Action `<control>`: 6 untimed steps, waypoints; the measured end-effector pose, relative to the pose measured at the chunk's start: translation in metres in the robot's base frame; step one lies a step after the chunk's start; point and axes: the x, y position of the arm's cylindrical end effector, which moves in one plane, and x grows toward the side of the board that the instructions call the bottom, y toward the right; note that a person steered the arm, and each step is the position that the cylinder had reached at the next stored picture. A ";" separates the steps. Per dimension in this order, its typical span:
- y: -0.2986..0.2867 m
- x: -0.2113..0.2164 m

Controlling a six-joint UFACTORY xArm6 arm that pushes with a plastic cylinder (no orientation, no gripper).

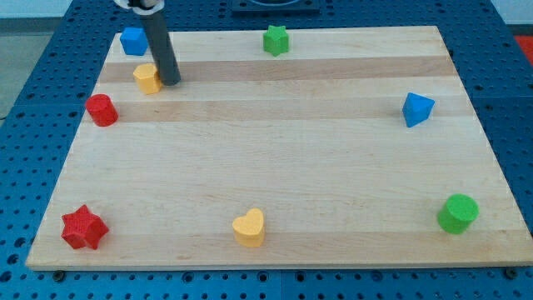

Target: Move the yellow hexagon towards the top right of the red circle

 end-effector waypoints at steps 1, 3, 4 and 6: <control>-0.024 0.004; -0.009 -0.042; -0.038 -0.046; -0.062 -0.025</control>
